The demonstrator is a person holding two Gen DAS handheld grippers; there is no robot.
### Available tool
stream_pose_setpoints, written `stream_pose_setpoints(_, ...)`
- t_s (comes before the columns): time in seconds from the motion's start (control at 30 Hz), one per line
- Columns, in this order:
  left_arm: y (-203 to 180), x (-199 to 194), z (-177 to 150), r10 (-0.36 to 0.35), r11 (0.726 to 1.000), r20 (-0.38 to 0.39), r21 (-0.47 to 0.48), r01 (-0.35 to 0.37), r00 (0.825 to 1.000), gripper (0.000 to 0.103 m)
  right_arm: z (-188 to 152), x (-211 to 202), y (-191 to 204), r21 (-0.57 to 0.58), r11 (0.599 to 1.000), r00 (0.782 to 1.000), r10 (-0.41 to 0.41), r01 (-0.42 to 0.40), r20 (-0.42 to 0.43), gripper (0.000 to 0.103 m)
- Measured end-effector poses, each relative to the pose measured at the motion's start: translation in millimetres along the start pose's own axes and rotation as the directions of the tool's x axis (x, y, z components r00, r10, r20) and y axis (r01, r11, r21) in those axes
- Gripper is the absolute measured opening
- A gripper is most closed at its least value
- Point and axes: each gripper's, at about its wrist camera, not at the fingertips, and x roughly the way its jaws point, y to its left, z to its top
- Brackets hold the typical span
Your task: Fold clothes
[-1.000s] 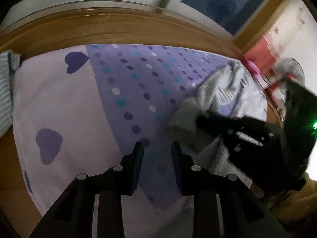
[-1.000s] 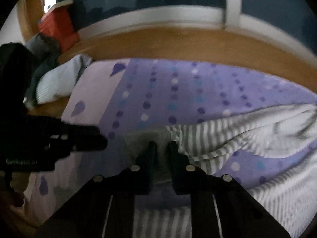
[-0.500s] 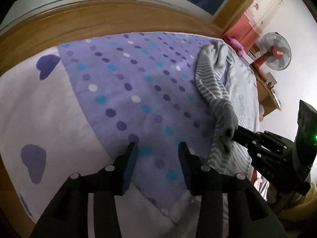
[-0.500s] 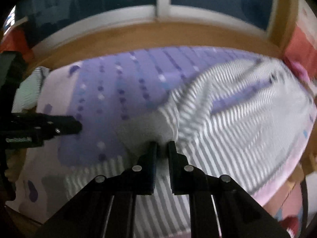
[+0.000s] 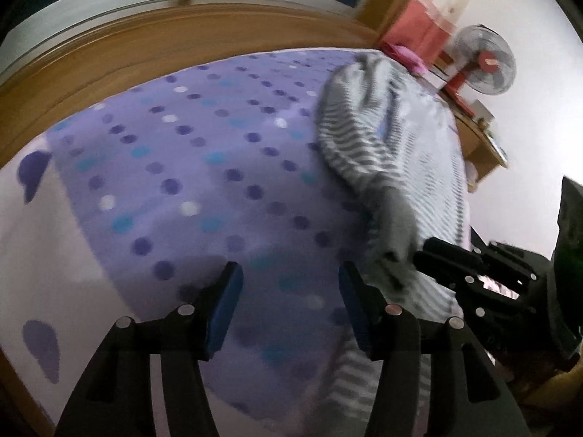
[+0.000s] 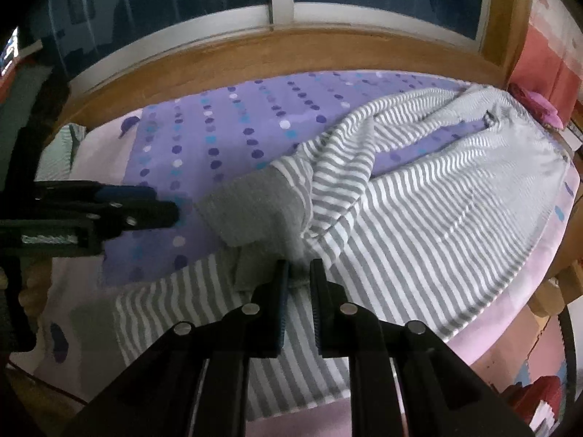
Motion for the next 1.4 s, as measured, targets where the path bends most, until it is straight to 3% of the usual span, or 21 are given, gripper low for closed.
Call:
stream_pose_setpoints(0.03, -4.2, 1.0, 0.6, -0.016, 1.0, -0.002, 0.016, 0.016, 1.0, 0.055, 0.4, -2.9, 1.3, -0.008, 1.0, 1.0, 0.0, 0.001, 0.01, 0.014)
stream_pose_setpoints(0.1, -13.2, 3.8, 0.1, -0.03, 0.998, -0.005, 0.058, 0.03, 1.0, 0.055, 0.4, -6.8, 5.6, -0.03, 1.0, 1.0, -0.005, 0.006, 0.029, 0.035)
stream_pose_setpoints(0.17, -21.0, 7.0, 0.9, -0.037, 0.995, -0.006, 0.095, 0.037, 0.999, 0.055, 0.1, -10.2, 10.2, -0.053, 0.999, 0.999, -0.007, 0.009, 0.046, 0.044)
stream_pose_setpoints(0.37, -31.1, 7.5, 2.8, -0.053, 0.988, 0.019, 0.145, 0.05, 0.998, 0.055, 4.1, -6.7, 21.9, -0.11, 0.993, 0.996, -0.033, 0.042, 0.082, 0.044)
stream_pose_setpoints(0.6, -29.0, 17.4, 7.0, -0.069, 0.985, 0.038, 0.164, 0.062, 0.997, 0.053, 7.7, 13.8, 6.8, -0.035, 0.999, 0.998, -0.02, 0.022, 0.053, 0.044)
stream_pose_setpoints(0.63, -30.0, 19.2, 7.7, -0.079, 0.984, 0.04, 0.166, 0.071, 0.996, 0.05, 7.4, 15.5, 5.0, -0.026, 0.999, 0.998, -0.02, 0.021, 0.053, 0.042)
stream_pose_setpoints(0.67, -31.0, 21.0, 8.5, -0.088, 0.982, 0.041, 0.169, 0.08, 0.995, 0.046, 7.4, 16.8, 3.3, -0.018, 1.0, 0.998, -0.018, 0.019, 0.052, 0.033)
stream_pose_setpoints(0.7, -32.6, 21.3, 8.5, -0.088, 0.981, 0.046, 0.178, 0.079, 0.995, 0.032, 7.5, 17.8, 1.7, -0.011, 1.0, 0.999, -0.015, 0.015, 0.051, 0.014)
stream_pose_setpoints(0.73, -34.5, 20.1, 8.4, -0.082, 0.98, 0.053, 0.188, 0.071, 0.995, 0.018, 7.8, 16.6, -1.0, 0.005, 1.0, 0.998, -0.009, 0.008, 0.055, 0.009)
stream_pose_setpoints(0.8, -37.6, 15.0, 9.3, -0.08, 0.979, 0.079, 0.196, 0.063, 0.994, 0.004, 8.8, 8.5, -8.7, 0.052, 0.999, 0.997, 0.008, -0.012, 0.078, 0.008)
stream_pose_setpoints(0.83, -38.8, 11.2, 10.4, -0.084, 0.979, 0.098, 0.194, 0.064, 0.992, 0.003, 9.4, 1.7, -13.2, 0.074, 0.997, 0.995, 0.018, -0.025, 0.098, 0.008)
stream_pose_setpoints(0.9, -37.6, 4.6, 14.3, -0.102, 0.979, 0.119, 0.188, 0.079, 0.988, 0.003, 10.8, -11.6, -21.2, 0.107, 0.993, 0.99, 0.043, -0.057, 0.132, 0.008)
stream_pose_setpoints(1.03, -38.3, -2.4, 14.4, -0.218, 0.959, 0.092, 0.202, 0.197, 0.972, 0.005, 9.8, -21.5, -33.9, 0.168, 0.979, 0.985, 0.095, -0.12, 0.147, 0.008)
stream_pose_setpoints(1.07, -38.9, -4.3, 13.1, -0.245, 0.953, 0.088, 0.204, 0.223, 0.966, 0.008, 9.1, -22.1, -36.6, 0.182, 0.974, 0.983, 0.106, -0.132, 0.148, 0.008)
stream_pose_setpoints(1.1, -38.8, -5.6, 11.9, -0.266, 0.949, 0.088, 0.2, 0.245, 0.96, 0.019, 8.4, -22.7, -39.3, 0.197, 0.97, 0.982, 0.116, -0.144, 0.148, 0.008)
stream_pose_setpoints(1.13, -37.9, -5.0, 11.6, -0.277, 0.948, 0.087, 0.188, 0.257, 0.957, 0.027, 7.1, -21.5, -41.4, 0.213, 0.965, 0.981, 0.127, -0.156, 0.144, 0.008)
stream_pose_setpoints(1.27, -39.7, 3.9, 15.3, -0.273, 0.949, 0.07, 0.184, 0.257, 0.959, 0.027, 2.5, -15.4, -45.4, 0.255, 0.949, 0.979, 0.158, -0.187, 0.13, 0.008)
stream_pose_setpoints(1.4, -39.2, 12.4, 18.1, -0.306, 0.938, 0.061, 0.189, 0.29, 0.95, 0.027, 0.8, -16.2, -47.5, 0.264, 0.943, 0.975, 0.169, -0.202, 0.142, 0.008)
